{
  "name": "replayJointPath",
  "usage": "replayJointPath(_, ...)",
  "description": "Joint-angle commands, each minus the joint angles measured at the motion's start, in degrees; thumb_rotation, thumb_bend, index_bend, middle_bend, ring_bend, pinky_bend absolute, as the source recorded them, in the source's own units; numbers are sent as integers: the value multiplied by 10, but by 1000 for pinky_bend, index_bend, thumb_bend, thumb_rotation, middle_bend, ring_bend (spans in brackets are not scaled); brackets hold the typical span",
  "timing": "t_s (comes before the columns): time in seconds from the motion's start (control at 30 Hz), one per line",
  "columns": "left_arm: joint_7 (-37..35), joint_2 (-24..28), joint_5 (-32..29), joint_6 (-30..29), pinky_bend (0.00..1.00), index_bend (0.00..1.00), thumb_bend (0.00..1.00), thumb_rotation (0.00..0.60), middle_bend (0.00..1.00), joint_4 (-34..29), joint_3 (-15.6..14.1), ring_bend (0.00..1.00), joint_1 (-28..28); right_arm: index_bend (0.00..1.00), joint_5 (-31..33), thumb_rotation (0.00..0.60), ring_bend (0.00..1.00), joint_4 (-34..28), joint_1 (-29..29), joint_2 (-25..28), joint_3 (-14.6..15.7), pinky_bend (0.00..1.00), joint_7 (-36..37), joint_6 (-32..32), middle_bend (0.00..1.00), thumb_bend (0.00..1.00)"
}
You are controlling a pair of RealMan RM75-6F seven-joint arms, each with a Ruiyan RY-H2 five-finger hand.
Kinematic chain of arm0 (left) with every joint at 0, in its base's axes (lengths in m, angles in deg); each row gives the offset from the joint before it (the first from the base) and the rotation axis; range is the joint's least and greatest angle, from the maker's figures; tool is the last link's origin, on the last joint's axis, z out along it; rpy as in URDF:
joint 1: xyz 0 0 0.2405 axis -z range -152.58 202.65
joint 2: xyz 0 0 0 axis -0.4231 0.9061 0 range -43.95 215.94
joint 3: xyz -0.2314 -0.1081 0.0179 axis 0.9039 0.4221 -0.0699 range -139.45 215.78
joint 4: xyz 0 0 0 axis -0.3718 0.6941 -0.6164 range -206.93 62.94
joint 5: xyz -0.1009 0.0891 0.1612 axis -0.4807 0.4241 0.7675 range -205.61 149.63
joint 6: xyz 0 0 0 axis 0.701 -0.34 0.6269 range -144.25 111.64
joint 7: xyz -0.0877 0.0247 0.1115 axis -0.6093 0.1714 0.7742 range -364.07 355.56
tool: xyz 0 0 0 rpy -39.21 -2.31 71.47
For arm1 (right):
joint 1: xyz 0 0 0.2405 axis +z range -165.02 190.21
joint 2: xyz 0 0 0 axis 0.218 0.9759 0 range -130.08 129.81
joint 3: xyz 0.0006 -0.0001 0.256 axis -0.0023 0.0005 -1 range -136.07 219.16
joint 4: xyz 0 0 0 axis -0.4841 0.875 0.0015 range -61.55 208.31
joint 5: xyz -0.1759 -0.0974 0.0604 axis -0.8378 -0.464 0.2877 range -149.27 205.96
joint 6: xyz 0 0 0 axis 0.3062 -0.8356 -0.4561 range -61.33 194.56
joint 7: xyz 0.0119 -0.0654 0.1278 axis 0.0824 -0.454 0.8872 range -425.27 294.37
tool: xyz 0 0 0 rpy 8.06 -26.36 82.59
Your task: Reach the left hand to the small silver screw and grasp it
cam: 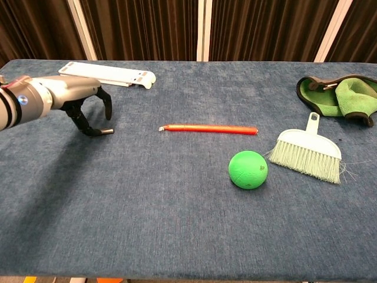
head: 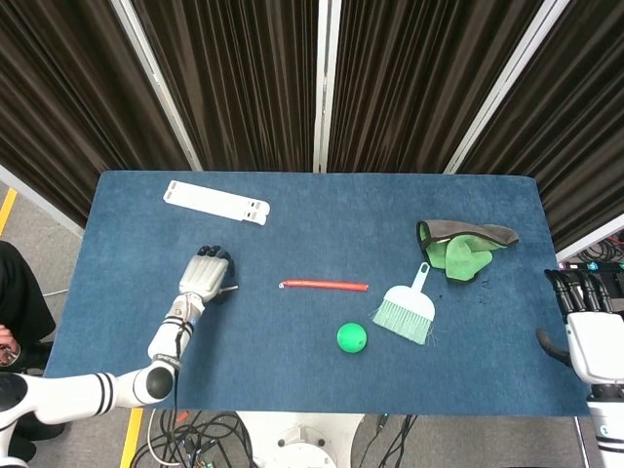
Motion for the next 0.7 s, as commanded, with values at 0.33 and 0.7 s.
replayJointPath(0.33, -1, -4, -7, 1, 102, 440, 282, 600, 207, -10, -23, 77, 13, 41, 2, 600, 0, 4, -2, 0, 1, 0, 6, 1, 118, 176)
replayJointPath(0.7, 2, -14, -25, -1, 103, 469, 296, 600, 206, 5, -26, 77, 28, 40, 5, 600, 0, 7, -4, 1, 1, 0, 10, -1, 119, 176)
